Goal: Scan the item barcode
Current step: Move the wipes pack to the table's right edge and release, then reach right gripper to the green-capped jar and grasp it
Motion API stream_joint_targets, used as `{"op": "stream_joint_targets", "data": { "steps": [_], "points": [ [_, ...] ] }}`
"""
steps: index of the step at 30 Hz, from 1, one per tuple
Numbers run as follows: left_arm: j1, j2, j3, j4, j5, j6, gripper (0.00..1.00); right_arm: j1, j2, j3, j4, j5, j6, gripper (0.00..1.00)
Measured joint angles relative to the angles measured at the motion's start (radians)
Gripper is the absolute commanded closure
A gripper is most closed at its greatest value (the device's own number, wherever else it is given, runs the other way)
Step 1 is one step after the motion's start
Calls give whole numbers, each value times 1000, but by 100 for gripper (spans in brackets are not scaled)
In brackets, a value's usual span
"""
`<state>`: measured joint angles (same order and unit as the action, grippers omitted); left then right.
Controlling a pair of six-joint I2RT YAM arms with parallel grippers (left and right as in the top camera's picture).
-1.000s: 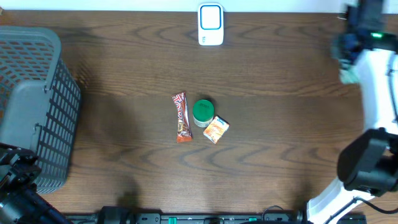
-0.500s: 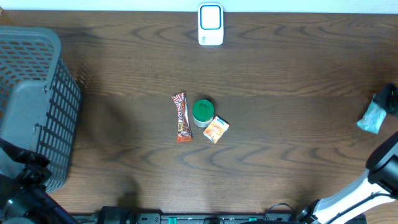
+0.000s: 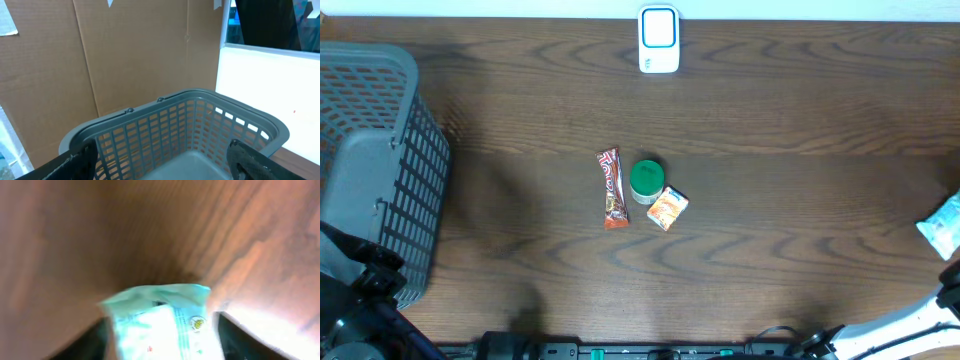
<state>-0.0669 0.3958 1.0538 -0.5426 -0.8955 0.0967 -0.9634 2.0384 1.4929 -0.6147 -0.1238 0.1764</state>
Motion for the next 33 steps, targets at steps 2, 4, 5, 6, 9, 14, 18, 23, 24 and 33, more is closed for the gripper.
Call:
{"op": "stream_joint_targets", "data": {
  "steps": [2,4,5,6,9,14,18,23,24,33],
  "points": [
    [0,0,0,0,0,0,17,-21,-13,21,-20,-93,0,1],
    [0,0,0,0,0,0,17,-23,-38,40,-38,-178,2,1],
    [0,0,0,0,0,0,17,-19,-54,45,-47,-212,3,1],
    [0,0,0,0,0,0,17,-12,-79,46,-51,-251,3,1],
    [0,0,0,0,0,0,17,30,-159,48,-75,-362,3,1],
    [0,0,0,0,0,0,17,167,-289,65,-230,-501,5,1],
    [0,0,0,10,0,0,17,314,-330,68,-361,-549,6,1],
    [0,-1,0,73,0,0,17,536,-327,62,-441,-562,-2,1],
    [0,-1,0,69,0,0,17,585,-327,59,-439,-563,-2,1],
    [0,-1,0,-25,-1,0,17,1020,-314,21,-411,-509,-51,1]
  ]
}}
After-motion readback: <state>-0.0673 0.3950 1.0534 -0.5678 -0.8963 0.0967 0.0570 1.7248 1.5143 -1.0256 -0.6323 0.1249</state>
